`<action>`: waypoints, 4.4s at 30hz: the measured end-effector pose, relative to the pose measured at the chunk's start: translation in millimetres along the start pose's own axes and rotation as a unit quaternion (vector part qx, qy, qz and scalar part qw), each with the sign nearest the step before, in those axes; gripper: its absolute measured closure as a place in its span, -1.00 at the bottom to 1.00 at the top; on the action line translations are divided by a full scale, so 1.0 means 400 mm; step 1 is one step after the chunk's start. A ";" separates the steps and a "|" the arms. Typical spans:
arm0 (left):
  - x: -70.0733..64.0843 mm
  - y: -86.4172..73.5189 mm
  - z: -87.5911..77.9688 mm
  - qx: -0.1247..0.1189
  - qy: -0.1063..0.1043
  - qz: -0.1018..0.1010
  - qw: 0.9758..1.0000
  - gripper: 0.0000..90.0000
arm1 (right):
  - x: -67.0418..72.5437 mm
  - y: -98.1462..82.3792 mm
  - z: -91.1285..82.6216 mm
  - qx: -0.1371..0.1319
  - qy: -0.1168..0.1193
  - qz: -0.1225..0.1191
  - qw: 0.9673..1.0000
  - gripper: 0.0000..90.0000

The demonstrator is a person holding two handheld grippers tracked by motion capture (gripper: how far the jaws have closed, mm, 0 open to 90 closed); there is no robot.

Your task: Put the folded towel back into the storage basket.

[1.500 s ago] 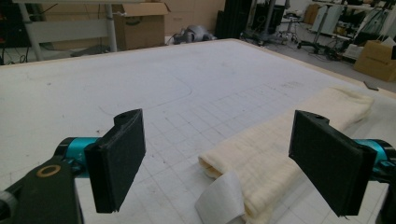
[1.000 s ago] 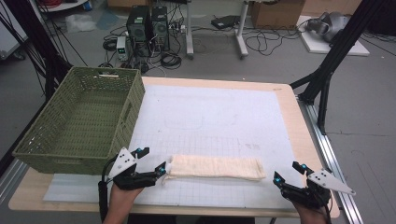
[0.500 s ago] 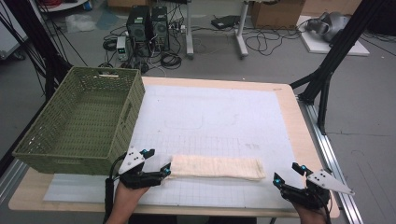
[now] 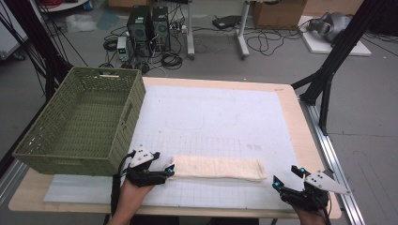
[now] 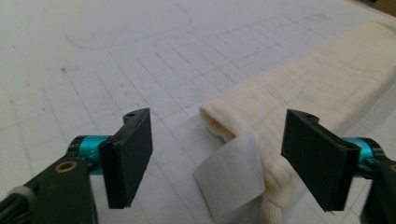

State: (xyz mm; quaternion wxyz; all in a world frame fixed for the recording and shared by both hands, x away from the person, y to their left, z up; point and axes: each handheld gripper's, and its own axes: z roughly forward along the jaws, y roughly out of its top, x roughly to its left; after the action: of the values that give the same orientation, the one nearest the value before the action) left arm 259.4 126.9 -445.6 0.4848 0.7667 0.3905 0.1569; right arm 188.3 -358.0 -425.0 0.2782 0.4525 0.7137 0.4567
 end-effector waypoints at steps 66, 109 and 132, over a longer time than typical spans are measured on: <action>-0.030 -0.007 0.028 0.078 -0.036 -0.017 0.996 0.79 | 0.080 0.001 0.161 0.130 0.100 -0.021 0.986 0.38; -0.059 0.056 -0.100 -0.078 -0.077 0.045 0.993 0.83 | 0.023 0.088 0.108 -0.028 0.124 -0.046 0.991 0.80; -0.043 0.126 -0.186 -0.145 -0.050 0.074 0.985 0.84 | 0.010 0.336 0.237 -0.062 0.140 -0.081 0.985 0.80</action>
State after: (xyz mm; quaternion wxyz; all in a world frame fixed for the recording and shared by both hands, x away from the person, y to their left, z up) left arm 224.4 148.9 -363.8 0.5972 0.7217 0.2810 0.2086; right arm 316.0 -293.3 -344.0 0.2387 0.3065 0.7501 0.5351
